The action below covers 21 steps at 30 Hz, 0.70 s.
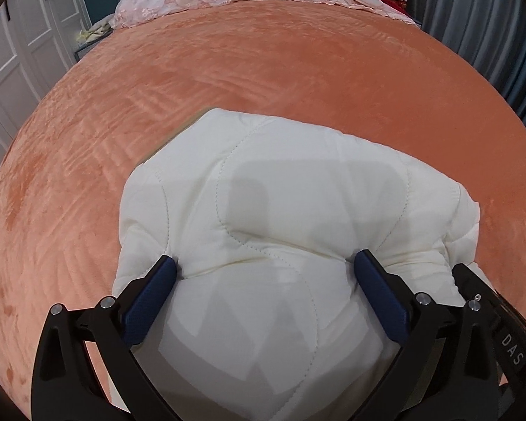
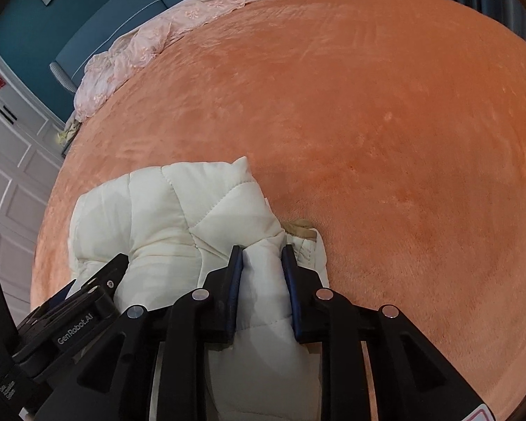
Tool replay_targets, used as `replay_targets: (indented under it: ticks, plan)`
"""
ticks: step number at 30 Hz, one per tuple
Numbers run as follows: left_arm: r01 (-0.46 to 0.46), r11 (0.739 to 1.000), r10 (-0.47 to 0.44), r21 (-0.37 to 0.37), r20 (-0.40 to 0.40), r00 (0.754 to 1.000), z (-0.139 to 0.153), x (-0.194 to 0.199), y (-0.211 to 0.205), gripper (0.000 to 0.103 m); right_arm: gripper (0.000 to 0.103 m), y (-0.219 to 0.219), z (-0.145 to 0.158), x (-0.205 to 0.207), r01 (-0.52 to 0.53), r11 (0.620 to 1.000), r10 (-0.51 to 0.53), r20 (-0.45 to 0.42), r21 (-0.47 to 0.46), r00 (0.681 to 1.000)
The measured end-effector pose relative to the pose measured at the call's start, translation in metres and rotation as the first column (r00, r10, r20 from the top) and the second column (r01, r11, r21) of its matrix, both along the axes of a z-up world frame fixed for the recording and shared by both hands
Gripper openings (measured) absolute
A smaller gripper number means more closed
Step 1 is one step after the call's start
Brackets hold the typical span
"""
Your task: Fold large clothes
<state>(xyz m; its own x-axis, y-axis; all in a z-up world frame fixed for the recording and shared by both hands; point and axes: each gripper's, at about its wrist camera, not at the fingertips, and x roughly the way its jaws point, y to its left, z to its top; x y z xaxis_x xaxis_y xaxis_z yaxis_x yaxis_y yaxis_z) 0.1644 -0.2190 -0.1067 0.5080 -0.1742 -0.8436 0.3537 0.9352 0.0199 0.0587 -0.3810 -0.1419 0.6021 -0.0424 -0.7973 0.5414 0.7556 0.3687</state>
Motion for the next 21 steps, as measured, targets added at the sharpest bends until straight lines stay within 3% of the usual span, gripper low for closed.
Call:
replay_targets:
  ticks: [12,21]
  plan:
    - [-0.012,1.000,0.011,0.011,0.053,0.999,-0.008,-0.003,-0.002,0.098,0.020,0.008,-0.006,0.000,0.004,0.999,-0.003,0.023,-0.054,1.000]
    - [-0.012,1.000,0.011,0.021,0.046,0.999,-0.004,-0.005,0.000,0.098,0.022,0.009,0.001,-0.007,0.001,0.999,0.001,0.030,-0.039,1.000]
